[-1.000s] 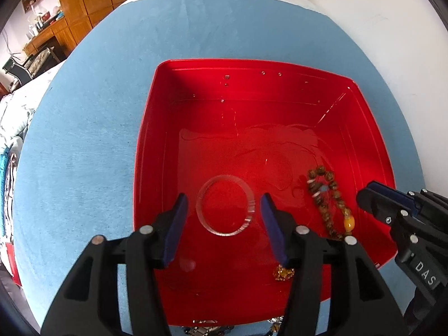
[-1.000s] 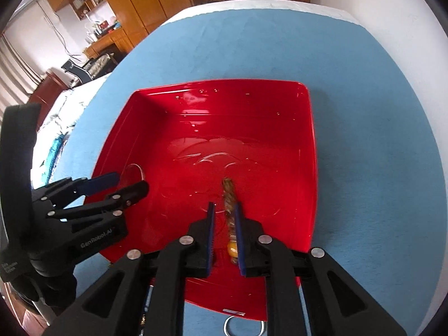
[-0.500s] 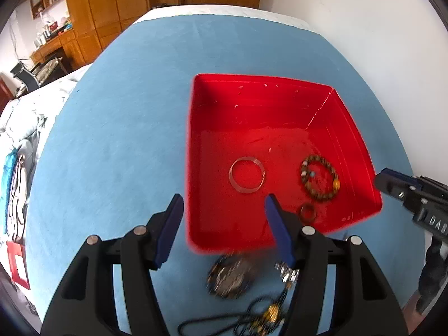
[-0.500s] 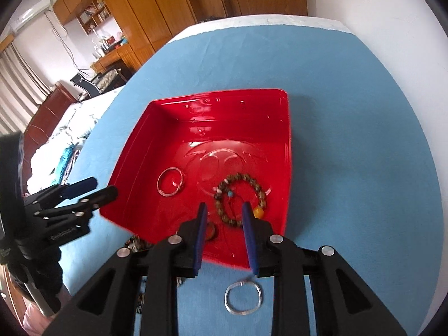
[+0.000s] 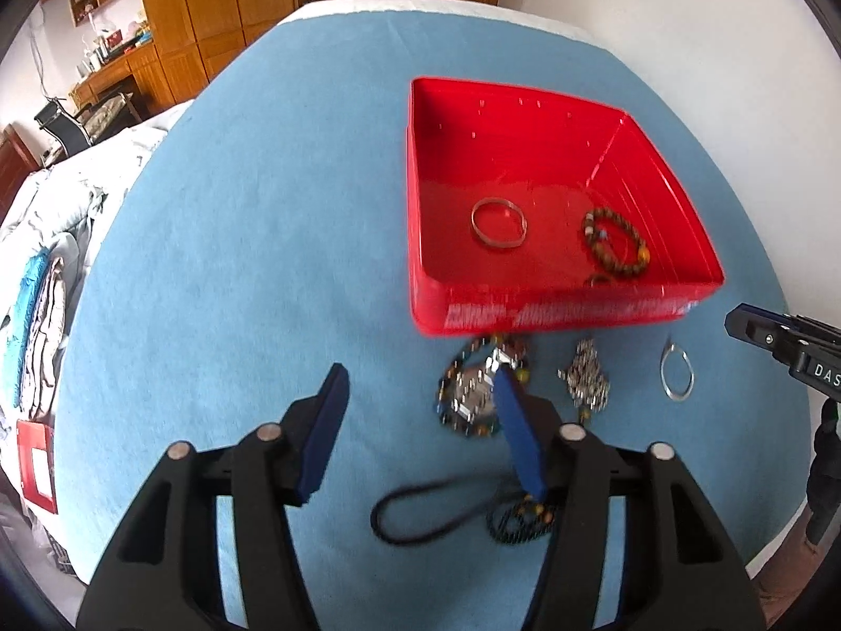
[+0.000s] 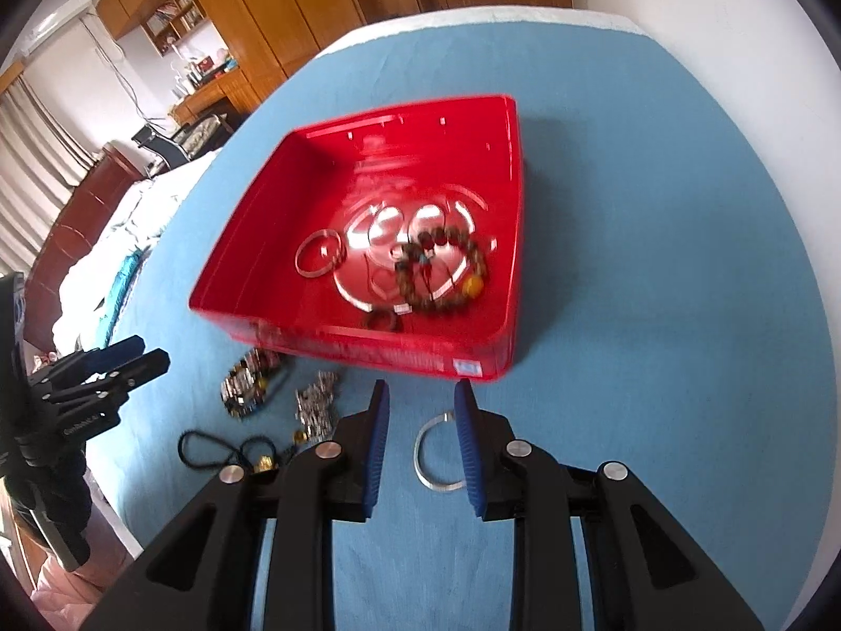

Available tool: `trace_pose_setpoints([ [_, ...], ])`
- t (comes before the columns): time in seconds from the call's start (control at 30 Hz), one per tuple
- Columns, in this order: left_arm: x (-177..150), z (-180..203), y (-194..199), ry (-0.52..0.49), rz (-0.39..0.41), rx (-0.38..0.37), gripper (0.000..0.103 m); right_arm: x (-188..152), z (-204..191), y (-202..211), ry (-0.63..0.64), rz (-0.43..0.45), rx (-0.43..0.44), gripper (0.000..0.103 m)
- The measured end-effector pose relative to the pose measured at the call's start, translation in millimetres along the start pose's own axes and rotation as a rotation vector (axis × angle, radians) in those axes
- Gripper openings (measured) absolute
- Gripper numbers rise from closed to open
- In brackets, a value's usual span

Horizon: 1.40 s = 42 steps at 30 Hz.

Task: Organize jewelry
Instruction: 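Grasp the black bead necklace with the left tool while the right tool moves over the silver ring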

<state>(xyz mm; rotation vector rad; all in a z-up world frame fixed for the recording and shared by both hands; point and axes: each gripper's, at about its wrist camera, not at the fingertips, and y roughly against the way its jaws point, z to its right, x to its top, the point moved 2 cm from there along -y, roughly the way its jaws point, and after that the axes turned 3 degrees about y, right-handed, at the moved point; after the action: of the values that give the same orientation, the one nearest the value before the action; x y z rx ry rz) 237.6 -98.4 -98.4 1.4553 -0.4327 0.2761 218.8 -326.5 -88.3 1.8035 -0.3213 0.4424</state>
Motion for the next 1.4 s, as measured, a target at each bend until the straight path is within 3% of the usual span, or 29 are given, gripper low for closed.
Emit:
trace_pose_setpoints([
  [0.57,-62,26,-18,-0.051,-0.156,-0.099,0.052,-39,0,-12,-0.015,-0.078,0.025,0.026],
  [0.77,-72,41,-21,-0.067,-0.193,-0.118,0.044,-43,2,-9,-0.015,-0.076,0.025,0.026],
  [1.2,-73,62,-50,-0.077,-0.252,-0.113,0.041,-52,8,-16,-0.023,-0.097,0.03,0.026],
  [1.4,-65,68,-56,-0.084,-0.241,-0.117,0.012,-51,11,-18,-0.031,-0.099,0.032,0.026],
])
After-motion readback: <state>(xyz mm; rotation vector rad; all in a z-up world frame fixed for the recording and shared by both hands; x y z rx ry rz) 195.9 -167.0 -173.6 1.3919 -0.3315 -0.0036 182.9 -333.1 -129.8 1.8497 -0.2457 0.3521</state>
